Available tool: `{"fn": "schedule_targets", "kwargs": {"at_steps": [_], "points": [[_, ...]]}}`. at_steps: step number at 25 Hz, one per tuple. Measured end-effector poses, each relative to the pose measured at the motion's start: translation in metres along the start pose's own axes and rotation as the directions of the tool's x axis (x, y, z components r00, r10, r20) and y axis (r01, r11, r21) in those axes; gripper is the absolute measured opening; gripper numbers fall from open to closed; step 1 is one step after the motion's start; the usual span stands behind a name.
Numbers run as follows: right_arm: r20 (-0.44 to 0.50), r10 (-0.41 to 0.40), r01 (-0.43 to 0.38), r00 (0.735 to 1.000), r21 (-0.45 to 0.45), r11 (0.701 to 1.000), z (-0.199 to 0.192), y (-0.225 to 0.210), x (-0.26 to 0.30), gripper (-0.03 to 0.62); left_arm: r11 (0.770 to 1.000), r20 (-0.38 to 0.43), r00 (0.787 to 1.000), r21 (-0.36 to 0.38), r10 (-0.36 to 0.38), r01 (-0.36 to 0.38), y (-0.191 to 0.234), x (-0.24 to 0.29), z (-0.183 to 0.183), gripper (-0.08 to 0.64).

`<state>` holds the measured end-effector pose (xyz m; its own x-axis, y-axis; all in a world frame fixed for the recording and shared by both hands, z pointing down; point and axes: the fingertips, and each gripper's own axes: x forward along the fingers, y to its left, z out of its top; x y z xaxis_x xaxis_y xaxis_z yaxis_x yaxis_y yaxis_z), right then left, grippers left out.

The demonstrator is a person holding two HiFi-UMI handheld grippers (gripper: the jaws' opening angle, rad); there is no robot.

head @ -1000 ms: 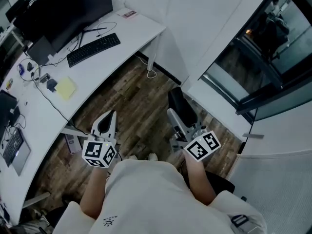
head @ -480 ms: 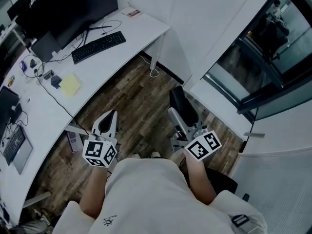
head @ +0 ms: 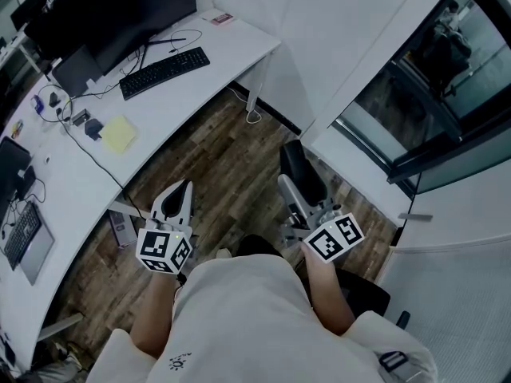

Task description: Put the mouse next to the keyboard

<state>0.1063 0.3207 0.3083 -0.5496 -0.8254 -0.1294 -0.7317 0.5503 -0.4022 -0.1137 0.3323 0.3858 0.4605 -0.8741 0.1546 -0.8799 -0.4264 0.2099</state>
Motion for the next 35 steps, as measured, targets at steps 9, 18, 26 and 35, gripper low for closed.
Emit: {"fn": "schedule_targets", "kwargs": {"at_steps": [9, 18, 26, 35], "points": [[0.003, -0.009, 0.009, 1.0, -0.015, 1.0, 0.0, 0.006, 0.001, 0.311, 1.0, -0.008, 1.0, -0.002, -0.011, 0.011, 0.005, -0.004, -0.004, 0.011], [-0.001, 0.012, -0.012, 1.0, -0.004, 1.0, 0.002, -0.01, 0.021, 0.311, 1.0, -0.015, 1.0, 0.001, -0.001, 0.001, 0.008, 0.018, -0.004, 0.011], [-0.027, 0.028, -0.028, 0.999, 0.011, 1.0, 0.003, -0.05, 0.055, 0.311, 1.0, -0.033, 0.999, -0.004, 0.022, -0.022, 0.015, 0.061, -0.002, 0.011], [-0.051, 0.086, -0.085, 0.995, 0.033, 0.996, 0.012, -0.099, 0.118, 0.311, 0.997, -0.036, 0.997, -0.001, 0.071, -0.071, 0.037, 0.126, 0.013, 0.011]]}}
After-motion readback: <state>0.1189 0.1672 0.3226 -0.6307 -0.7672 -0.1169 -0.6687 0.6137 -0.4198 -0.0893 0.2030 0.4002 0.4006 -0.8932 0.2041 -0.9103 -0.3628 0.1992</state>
